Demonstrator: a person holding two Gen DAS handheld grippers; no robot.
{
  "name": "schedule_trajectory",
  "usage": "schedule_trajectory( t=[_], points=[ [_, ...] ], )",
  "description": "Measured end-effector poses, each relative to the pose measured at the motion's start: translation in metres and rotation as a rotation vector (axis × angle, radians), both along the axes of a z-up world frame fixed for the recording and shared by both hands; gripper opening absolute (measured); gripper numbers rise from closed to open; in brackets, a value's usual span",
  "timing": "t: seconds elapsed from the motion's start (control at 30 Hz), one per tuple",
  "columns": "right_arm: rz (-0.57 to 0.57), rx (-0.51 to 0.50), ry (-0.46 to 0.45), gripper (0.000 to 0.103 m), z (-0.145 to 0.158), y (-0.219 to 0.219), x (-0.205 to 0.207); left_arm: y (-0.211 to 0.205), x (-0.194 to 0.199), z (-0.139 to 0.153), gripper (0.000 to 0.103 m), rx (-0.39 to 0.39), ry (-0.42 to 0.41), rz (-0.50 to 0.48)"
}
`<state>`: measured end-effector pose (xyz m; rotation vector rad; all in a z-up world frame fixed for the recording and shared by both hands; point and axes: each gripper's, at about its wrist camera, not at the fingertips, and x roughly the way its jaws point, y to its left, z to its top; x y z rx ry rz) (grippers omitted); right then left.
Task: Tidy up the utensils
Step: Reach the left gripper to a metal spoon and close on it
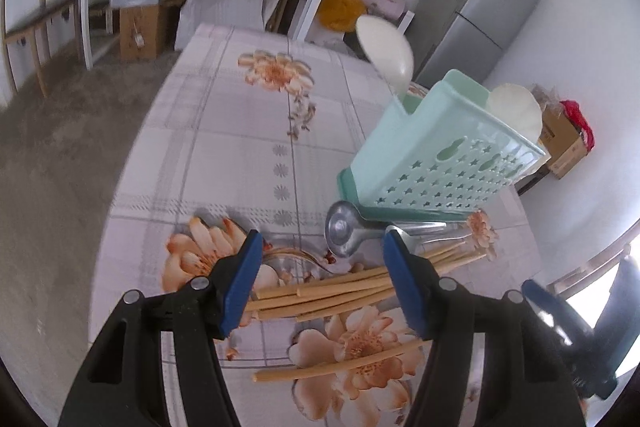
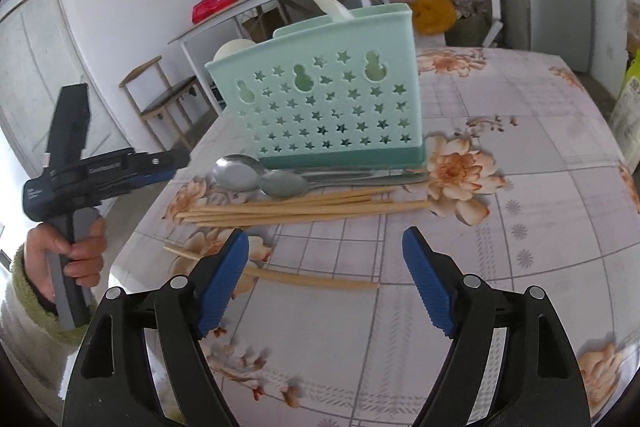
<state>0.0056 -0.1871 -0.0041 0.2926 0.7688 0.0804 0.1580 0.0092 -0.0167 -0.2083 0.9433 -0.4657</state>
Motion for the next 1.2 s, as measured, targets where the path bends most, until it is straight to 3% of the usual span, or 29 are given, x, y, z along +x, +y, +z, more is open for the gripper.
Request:
schedule_trajectory(
  t=[0.1,0.27,0.73,1.2],
  points=[
    [0.001,0.021,0.006,0.076,0.002,-0.005,0.004,-0.001,0.006,-0.005,0.057,-0.042,0.039,-0.011],
    [0.002,0.062,0.021,0.076,-0.002,-0.006,0.007,-0.011,0.017,-0.014,0.045,-0.044,0.080,-0.035],
    [0.030,-0.001,0.002,0.076,0.001,0.006,0.005,-0.027,0.042,-0.037,0.006,-0.012,0.136,-0.027],
    [0.050,-0.058,-0.043,0.076,0.011,0.019,0.006,-0.009,0.027,-0.019,0.001,-0.150,0.118,0.020]
  ],
)
